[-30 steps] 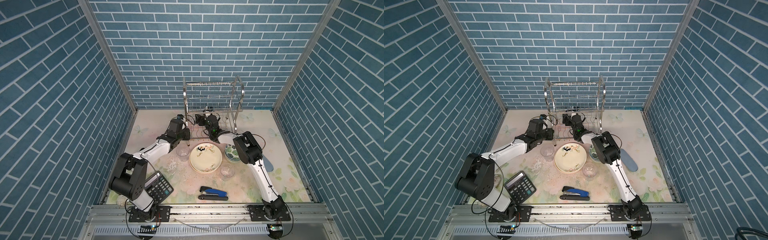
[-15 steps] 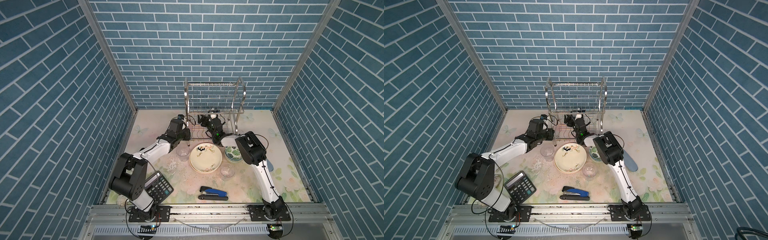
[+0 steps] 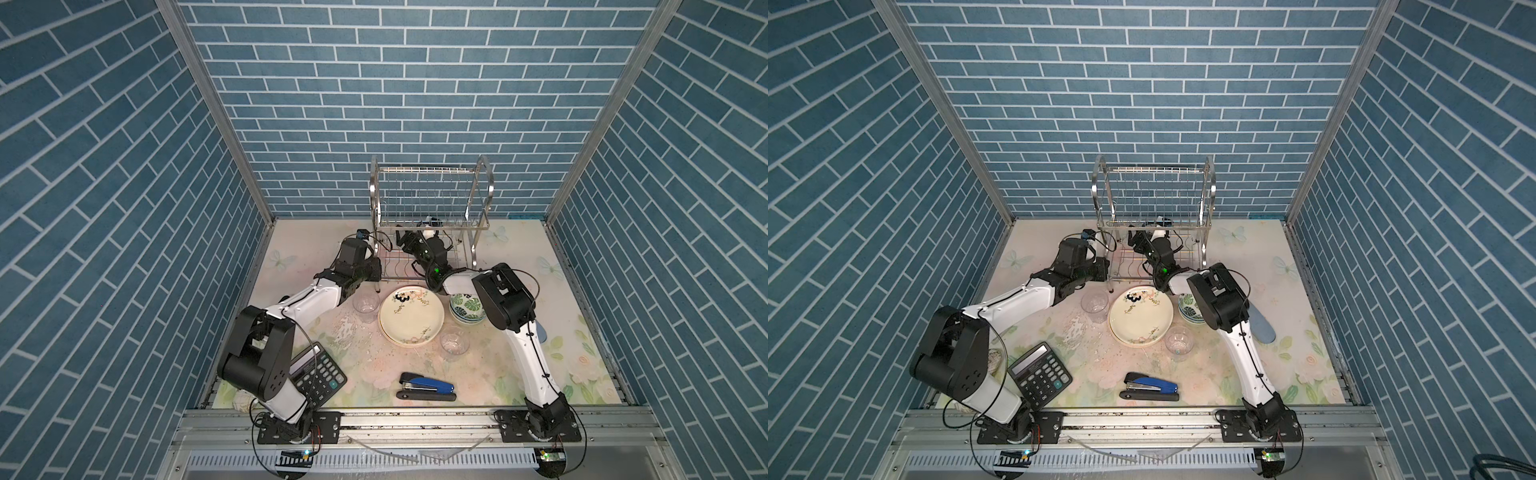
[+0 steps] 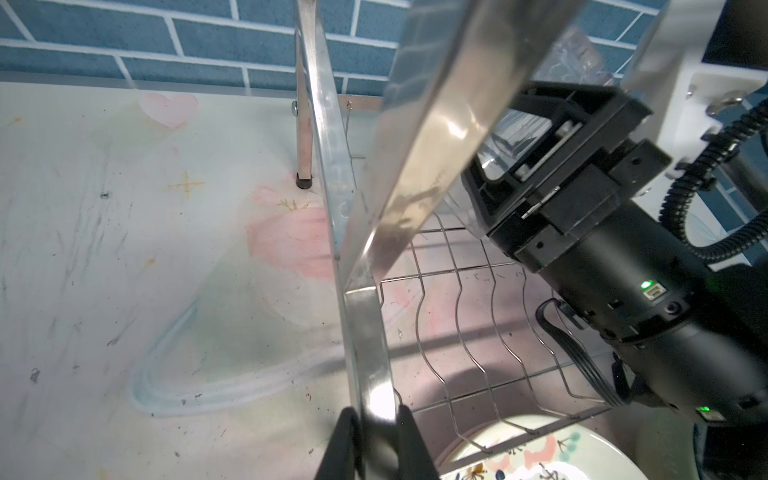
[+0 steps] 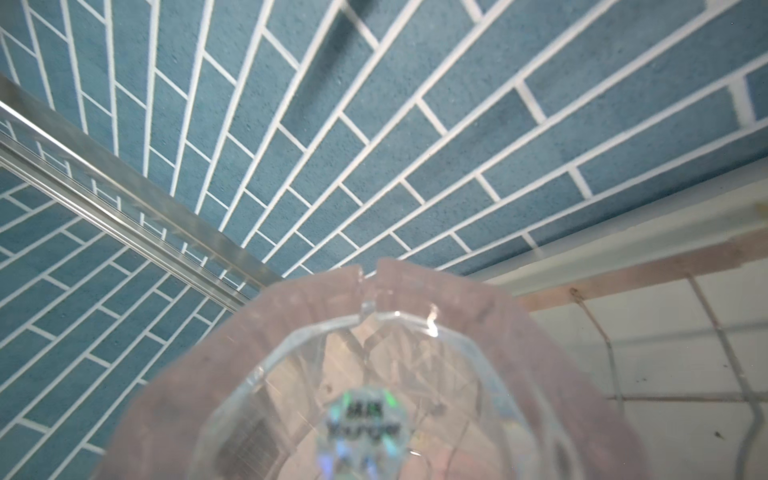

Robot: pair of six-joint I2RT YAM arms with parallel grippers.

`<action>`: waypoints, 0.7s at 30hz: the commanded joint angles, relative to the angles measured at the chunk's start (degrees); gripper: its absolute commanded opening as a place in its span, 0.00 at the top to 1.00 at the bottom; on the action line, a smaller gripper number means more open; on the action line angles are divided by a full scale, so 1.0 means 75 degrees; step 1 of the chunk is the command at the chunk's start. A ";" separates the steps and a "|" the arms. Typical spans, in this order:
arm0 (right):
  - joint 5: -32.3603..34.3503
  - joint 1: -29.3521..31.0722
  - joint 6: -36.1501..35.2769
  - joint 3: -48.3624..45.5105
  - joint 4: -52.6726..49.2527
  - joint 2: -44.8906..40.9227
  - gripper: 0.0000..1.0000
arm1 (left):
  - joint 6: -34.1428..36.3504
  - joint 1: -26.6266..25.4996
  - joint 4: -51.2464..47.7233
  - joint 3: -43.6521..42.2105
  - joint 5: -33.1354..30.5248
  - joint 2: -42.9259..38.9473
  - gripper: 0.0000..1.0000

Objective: Unload the mixed dishes from the dish rack
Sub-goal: 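Lift the clear cup up out of the rack with the right gripper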

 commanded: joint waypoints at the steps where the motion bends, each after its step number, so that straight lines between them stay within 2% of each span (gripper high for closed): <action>1: -0.0145 0.0079 0.0431 -0.0075 0.0809 -0.0638 1.00 | 0.0182 -0.0121 -0.0059 0.0031 0.0207 0.0033 1.00; 7: -0.0192 0.0315 0.0391 -0.0197 0.0798 -0.0934 1.00 | 0.0151 -0.0120 -0.0134 0.0140 -0.0168 0.0060 1.00; 21: 0.0008 0.0551 0.0584 -0.1030 0.1403 -0.1388 1.00 | 0.0042 -0.0125 -0.0258 0.0230 -0.0324 0.0123 1.00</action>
